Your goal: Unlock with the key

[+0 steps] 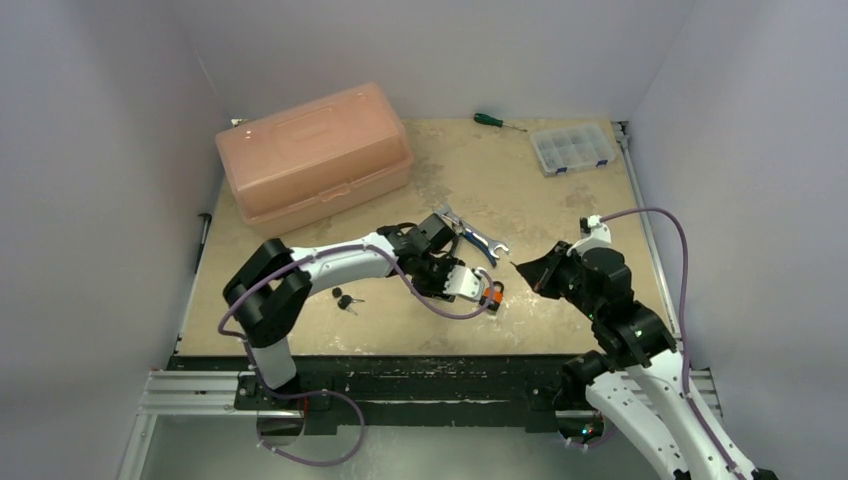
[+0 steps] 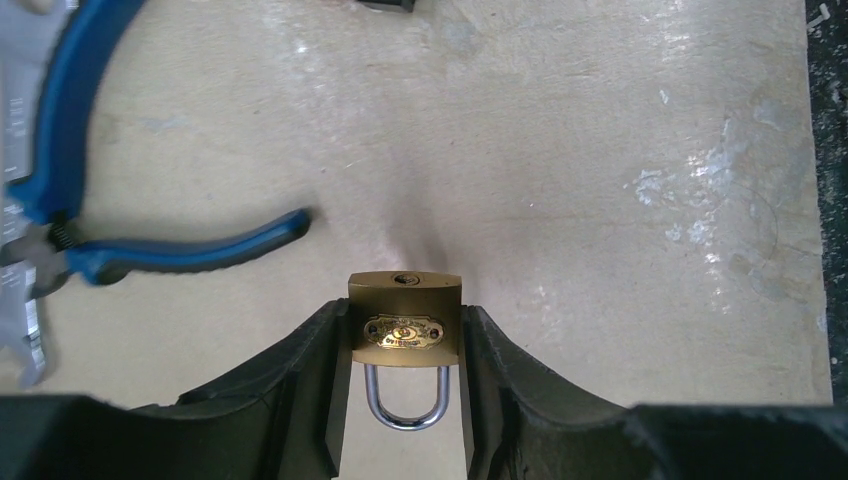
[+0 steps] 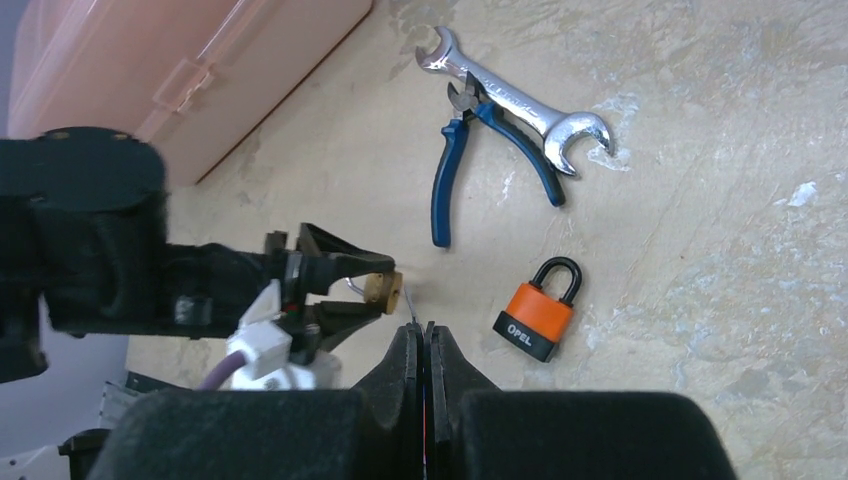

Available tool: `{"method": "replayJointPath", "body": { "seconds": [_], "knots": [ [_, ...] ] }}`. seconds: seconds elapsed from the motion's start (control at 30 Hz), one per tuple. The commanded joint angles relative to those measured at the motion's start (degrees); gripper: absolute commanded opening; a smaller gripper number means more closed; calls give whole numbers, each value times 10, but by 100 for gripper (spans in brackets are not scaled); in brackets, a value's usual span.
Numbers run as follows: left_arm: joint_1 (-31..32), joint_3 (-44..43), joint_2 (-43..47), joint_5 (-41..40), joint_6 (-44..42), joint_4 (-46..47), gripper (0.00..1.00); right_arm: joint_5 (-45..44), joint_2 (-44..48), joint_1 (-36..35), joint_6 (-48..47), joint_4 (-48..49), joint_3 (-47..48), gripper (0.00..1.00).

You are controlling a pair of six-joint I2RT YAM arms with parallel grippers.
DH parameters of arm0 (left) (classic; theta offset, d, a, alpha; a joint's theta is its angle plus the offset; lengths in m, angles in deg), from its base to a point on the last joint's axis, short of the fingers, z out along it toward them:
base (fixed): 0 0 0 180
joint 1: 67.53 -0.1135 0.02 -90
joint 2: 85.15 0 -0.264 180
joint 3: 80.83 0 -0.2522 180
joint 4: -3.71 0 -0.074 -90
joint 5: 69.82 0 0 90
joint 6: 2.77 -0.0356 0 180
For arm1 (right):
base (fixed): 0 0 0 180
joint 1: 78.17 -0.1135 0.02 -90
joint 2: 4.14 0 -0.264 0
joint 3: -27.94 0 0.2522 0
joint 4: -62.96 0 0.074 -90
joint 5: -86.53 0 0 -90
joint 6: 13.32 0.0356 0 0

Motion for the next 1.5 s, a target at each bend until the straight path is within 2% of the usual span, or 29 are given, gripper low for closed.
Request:
{"method": "replayJointPath", "body": {
  "seconds": [0.0, 0.23, 0.37, 0.47, 0.77, 1.2, 1.47],
  "knots": [
    [2, 41, 87, -45, -9, 98, 0, 2, -17, 1, 6, 17, 32, 0],
    [2, 137, 179, -108, 22, 254, 0, -3, -45, 0, 11, 24, 53, 0],
    [1, 158, 214, -75, 41, 283, 0, 26, -62, 0, 25, 39, 57, 0],
    [1, 192, 254, -49, 65, 359, 0, 53, -71, 0, 39, 57, 56, 0],
    [2, 286, 348, 93, 40, 487, 0, 95, -106, -1, 67, 80, 76, 0],
    [2, 327, 360, 115, 57, 566, 0, 110, -95, -18, 108, 99, 48, 0],
    [2, 383, 382, 141, 84, 667, 0, 92, -118, -60, 123, 98, 62, 0]
  ]
}}
